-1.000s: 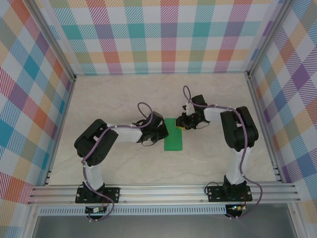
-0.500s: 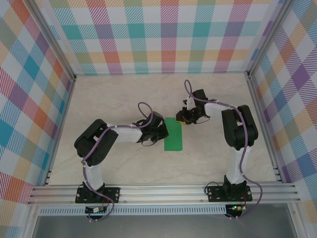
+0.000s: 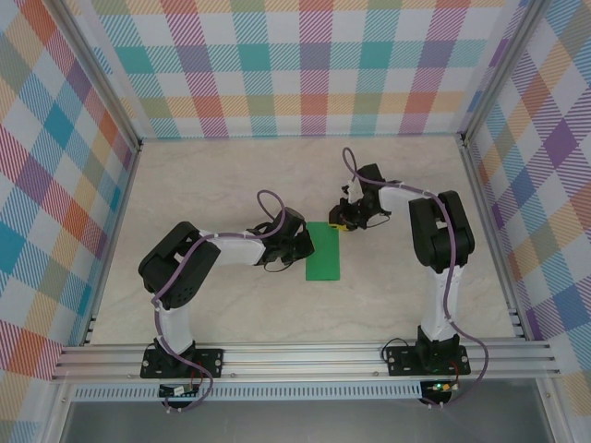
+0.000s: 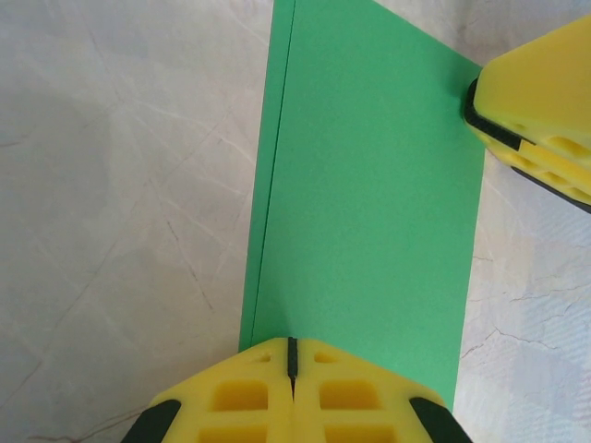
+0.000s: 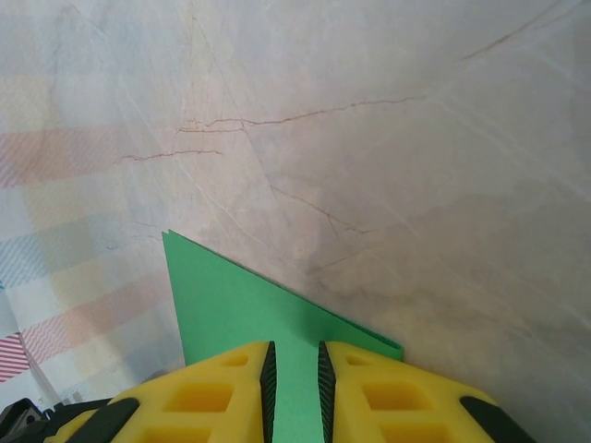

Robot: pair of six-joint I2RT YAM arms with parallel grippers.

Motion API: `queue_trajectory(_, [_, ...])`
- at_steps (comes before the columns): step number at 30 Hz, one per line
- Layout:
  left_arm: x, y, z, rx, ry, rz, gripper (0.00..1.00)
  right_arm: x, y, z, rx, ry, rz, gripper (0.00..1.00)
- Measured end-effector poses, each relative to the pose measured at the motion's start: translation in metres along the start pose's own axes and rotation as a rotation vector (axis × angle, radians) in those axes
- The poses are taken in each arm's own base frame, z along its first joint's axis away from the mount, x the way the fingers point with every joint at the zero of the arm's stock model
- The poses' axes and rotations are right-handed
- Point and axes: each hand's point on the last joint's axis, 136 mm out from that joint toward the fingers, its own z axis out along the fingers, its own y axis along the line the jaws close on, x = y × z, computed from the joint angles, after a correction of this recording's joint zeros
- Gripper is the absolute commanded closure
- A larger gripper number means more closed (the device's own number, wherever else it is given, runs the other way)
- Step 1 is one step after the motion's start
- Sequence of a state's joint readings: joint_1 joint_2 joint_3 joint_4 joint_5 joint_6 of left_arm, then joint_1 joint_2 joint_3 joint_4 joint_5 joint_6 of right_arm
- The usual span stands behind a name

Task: Fold a paper plane with a square sheet of paper (pick it up from the middle)
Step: Fold the square sheet of paper in half at the center of the table.

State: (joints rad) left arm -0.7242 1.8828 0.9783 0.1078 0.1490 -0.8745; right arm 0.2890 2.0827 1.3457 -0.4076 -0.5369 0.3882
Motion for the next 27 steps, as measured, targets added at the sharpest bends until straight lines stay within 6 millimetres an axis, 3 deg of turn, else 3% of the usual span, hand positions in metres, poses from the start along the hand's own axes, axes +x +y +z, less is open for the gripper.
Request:
queue_trajectory(6, [0.0,0.0,0.0,0.0,0.0,0.0,1.0,-0.012,0.002,0.001,0.017,-0.003,-0.009,0.77])
queue_trajectory(20, [0.002,-0.001,0.001,-0.009,0.016,0.034,1.0,-0.01,-0.002,0.004,0.005,0.02,0.018,0.77])
queue_trajectory(27, [0.002,-0.005,0.005,0.007,0.027,0.067,1.0,0.009,0.0,-0.008,0.021,0.028,0.044,0.76])
